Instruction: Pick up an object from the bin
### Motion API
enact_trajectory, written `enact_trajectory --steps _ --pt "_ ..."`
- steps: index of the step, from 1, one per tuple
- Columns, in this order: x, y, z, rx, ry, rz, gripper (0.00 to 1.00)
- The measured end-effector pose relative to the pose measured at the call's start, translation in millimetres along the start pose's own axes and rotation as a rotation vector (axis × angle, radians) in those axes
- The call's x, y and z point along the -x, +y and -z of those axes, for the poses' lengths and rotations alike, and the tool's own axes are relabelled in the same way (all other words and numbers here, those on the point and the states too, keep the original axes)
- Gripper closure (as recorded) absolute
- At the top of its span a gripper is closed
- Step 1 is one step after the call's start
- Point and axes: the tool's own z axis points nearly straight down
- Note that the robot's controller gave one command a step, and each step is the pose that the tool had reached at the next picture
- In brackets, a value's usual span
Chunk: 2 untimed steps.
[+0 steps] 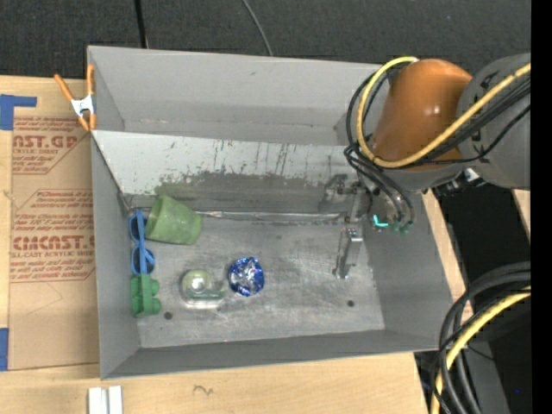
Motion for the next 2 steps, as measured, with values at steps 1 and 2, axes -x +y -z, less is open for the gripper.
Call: enact_trajectory --steps 1,2 --pt "-40.9 60.0 -116.8 0.0 -0.014 0.188 0.0" --pt "-3.0 132.0 -100.5 0.003 -0.012 0.182 0.0"
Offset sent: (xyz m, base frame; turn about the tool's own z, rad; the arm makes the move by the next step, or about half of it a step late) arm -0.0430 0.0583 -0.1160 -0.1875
